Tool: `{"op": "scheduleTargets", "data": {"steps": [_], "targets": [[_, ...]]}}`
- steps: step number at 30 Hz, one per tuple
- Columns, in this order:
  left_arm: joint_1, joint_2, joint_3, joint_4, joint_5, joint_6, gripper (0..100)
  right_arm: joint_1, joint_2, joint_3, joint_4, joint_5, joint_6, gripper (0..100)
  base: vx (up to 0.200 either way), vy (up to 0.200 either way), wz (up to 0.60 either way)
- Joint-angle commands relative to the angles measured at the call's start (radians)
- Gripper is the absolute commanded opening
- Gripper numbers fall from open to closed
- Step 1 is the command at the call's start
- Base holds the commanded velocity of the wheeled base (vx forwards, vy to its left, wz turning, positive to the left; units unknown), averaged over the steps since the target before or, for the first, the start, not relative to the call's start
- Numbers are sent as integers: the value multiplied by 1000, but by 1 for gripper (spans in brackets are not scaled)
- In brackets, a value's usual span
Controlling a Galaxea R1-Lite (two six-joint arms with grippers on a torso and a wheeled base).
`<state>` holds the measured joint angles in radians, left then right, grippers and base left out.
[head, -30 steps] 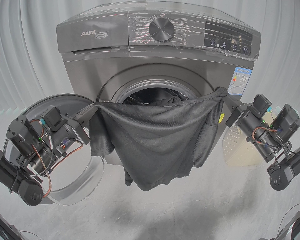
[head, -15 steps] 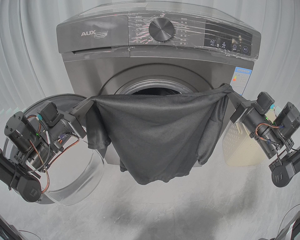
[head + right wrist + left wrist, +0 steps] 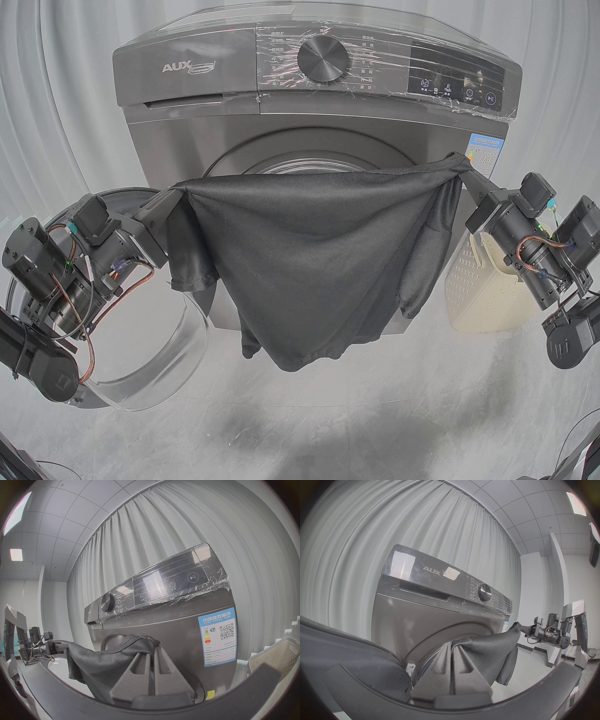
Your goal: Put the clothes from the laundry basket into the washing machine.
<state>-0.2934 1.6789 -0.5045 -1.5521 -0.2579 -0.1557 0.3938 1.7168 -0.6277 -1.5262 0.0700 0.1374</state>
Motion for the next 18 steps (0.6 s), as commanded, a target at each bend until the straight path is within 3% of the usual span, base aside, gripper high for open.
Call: {"op": "scheduleTargets", "data": {"steps": [1,7,18], "targets": [[-1,-4,-2,0,0,-1,0,0,-6,-1,1,-1,1,0,0,0,0],[-1,-5,-2,0,0,-11,0,13,-9,-1,21,-26,1,0,0,0,0],[-4,-7,-2,0,0,-15,0,14,-8,2,23,-27,1,0,0,0,0]]}}
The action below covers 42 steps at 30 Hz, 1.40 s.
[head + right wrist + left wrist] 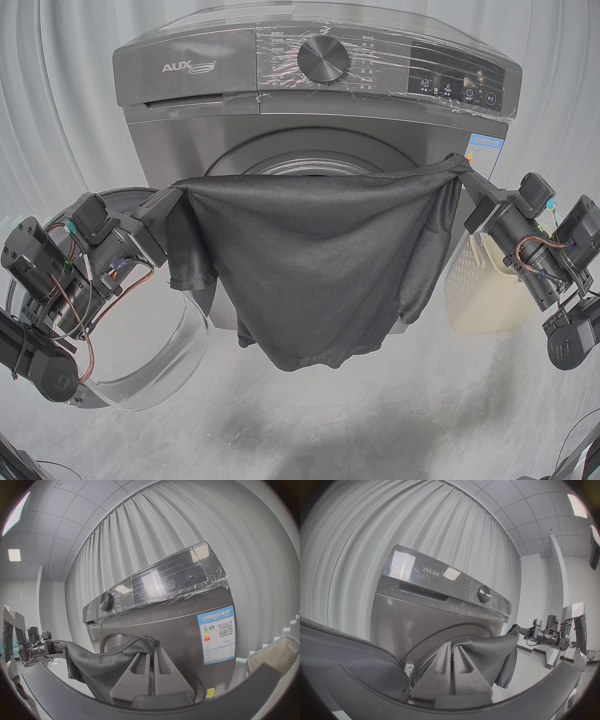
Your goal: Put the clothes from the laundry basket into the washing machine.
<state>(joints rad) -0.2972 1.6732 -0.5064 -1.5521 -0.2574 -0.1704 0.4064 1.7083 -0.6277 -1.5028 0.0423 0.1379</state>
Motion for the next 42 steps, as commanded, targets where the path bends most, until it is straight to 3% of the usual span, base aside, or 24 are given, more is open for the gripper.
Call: {"op": "scheduleTargets", "data": {"steps": [1,18,24,26,29,30,42], "targets": [[0,-1,0,0,-2,0,0,2,1,2,-2,1,0,0,0,0,0],[-19,2,14,0,0,2,0,5,5,16,-2,-4,0,0,0,0,0],[-138,3,12,0,6,-15,0,26,4,82,1,-2,-3,0,0,0,0],[-215,16,14,0,20,-9,0,83,7,131,-1,-6,-1,0,0,0,0],[-266,33,-9,1,44,-12,0,115,11,166,-2,-7,-1,0,0,0,0],[-272,45,-32,1,50,-12,0,129,13,180,-2,-7,0,100,0,0,0],[-299,158,-153,1,66,-9,0,204,137,491,-19,8,-9,100,0,0,0]]}}
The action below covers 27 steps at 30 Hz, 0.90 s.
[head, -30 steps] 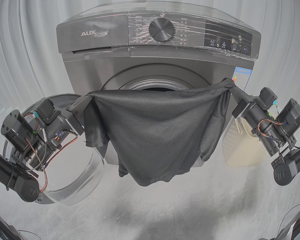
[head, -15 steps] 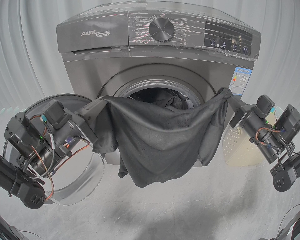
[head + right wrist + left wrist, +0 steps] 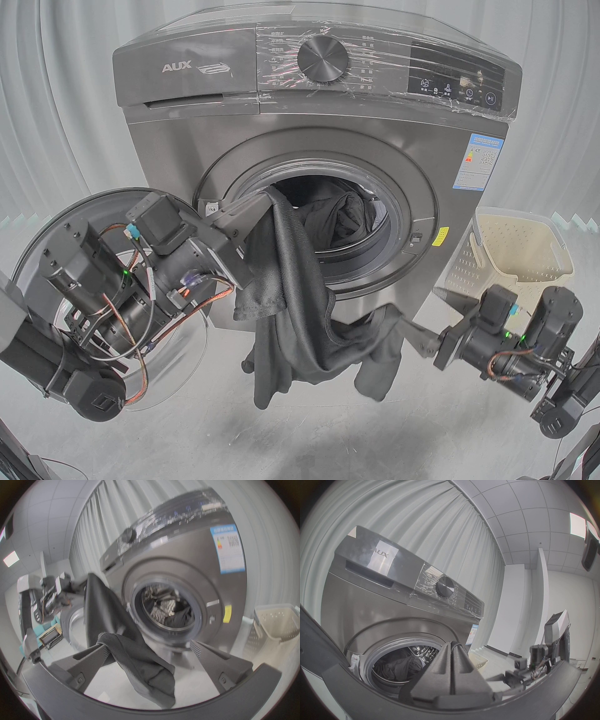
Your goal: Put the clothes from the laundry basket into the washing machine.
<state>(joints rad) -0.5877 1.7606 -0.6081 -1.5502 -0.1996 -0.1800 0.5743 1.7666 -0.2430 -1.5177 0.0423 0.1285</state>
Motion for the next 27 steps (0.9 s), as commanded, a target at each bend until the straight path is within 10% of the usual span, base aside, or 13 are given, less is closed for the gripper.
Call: {"op": "scheduleTargets", "data": {"steps": [1,15,27], "targets": [[-11,76,-62,1,11,1,0,45,90,119,-4,11,0,100,0,0,0],[-14,112,-116,-1,37,20,0,138,174,172,-24,96,8,100,0,0,0],[-40,109,-127,-1,35,22,0,127,392,-174,-24,65,3,100,0,0,0]]}}
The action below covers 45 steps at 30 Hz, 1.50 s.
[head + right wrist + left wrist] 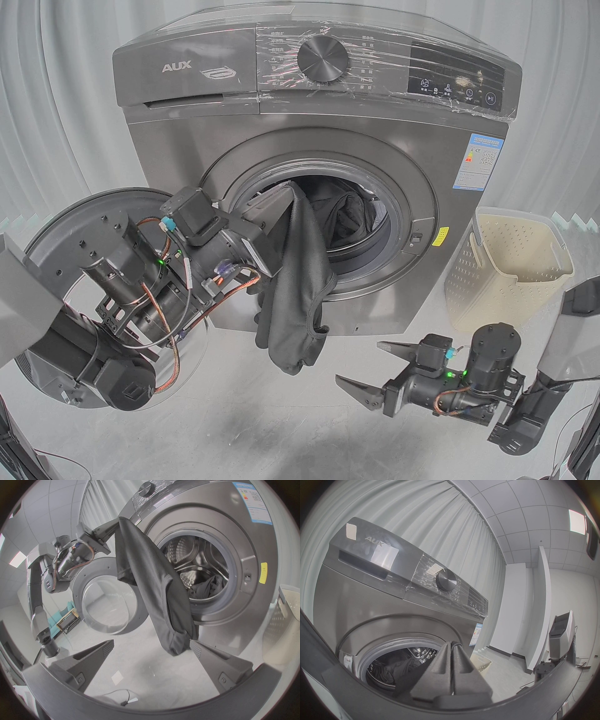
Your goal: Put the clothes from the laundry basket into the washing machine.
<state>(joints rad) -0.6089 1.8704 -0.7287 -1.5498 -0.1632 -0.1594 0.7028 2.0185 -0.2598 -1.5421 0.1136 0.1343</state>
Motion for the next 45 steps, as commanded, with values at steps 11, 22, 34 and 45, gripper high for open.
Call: {"op": "scheduleTargets", "data": {"steps": [11,22,34,45], "targets": [[-18,-11,-28,0,-9,1,0,-60,333,-438,7,20,-15,100,0,0,0],[-20,-13,-31,-1,-10,1,0,-75,394,-527,2,28,-13,100,0,0,0],[-34,-14,-29,-1,-6,1,0,-58,473,-627,0,14,-13,100,0,0,0],[-32,-34,-17,-1,-2,1,0,-51,473,-659,-1,-20,-7,0,0,0,0]]}}
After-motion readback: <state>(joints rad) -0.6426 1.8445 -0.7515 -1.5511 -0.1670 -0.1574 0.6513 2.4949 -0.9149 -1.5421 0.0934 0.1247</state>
